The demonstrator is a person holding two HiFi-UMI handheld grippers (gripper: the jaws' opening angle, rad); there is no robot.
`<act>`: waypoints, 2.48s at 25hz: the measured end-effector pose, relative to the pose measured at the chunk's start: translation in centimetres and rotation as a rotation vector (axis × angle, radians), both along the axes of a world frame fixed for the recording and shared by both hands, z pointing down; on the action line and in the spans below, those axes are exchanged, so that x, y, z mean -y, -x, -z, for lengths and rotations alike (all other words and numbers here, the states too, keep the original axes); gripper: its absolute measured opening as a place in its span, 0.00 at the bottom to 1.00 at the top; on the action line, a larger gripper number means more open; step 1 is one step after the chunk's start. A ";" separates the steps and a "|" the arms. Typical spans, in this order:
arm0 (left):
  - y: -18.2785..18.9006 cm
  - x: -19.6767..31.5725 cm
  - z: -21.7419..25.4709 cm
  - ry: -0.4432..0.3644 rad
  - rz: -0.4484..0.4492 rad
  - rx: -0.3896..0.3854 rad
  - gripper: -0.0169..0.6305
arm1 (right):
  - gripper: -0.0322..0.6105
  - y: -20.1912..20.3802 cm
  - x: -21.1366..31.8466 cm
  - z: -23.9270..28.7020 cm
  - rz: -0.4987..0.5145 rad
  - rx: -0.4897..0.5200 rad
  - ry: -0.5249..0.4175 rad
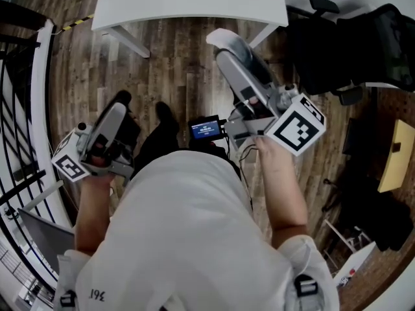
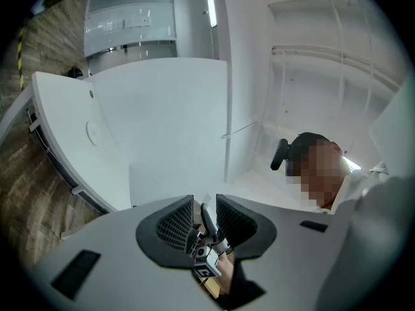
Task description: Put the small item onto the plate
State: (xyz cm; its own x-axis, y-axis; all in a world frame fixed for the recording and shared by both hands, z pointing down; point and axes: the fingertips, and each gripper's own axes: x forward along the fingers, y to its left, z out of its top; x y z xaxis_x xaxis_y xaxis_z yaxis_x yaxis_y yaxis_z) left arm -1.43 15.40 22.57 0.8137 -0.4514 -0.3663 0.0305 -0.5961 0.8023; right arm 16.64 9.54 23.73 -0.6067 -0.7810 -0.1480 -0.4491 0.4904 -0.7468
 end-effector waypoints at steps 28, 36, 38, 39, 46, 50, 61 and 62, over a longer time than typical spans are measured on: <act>8.4 30.5 -0.2 0.007 -0.233 -0.018 0.18 | 0.55 8.0 25.2 -0.4 -0.247 -0.123 0.074; 5.7 32.8 -1.7 0.035 -0.196 0.011 0.18 | 0.55 5.9 28.7 -2.3 -0.192 -0.145 0.105; 5.2 33.4 -1.8 0.042 -0.169 0.016 0.18 | 0.55 5.3 29.7 -2.8 -0.165 -0.148 0.116; 4.9 33.6 -1.8 0.045 -0.157 0.018 0.18 | 0.55 5.0 30.2 -3.0 -0.153 -0.149 0.121; 4.0 35.6 -2.2 0.059 -0.107 0.030 0.18 | 0.54 4.1 33.3 -3.7 -0.103 -0.167 0.133; 3.4 36.8 -2.8 0.066 -0.102 0.042 0.18 | 0.55 3.8 34.8 -4.4 -0.088 -0.219 0.135; 1.7 39.4 -4.5 0.089 -0.122 0.058 0.18 | 0.55 3.1 37.4 -7.2 -0.074 -0.273 0.183; 1.4 39.7 -4.9 0.094 -0.126 0.060 0.18 | 0.55 3.0 37.9 -7.6 -0.073 -0.274 0.191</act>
State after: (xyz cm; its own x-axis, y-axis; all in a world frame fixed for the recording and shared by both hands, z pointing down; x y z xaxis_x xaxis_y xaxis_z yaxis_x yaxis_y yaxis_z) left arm -2.84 -24.33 27.46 0.8851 -0.3743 -0.2766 0.0507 -0.5132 0.8568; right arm 13.66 -28.36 31.31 -0.5452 -0.8217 0.1659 -0.6747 0.3126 -0.6686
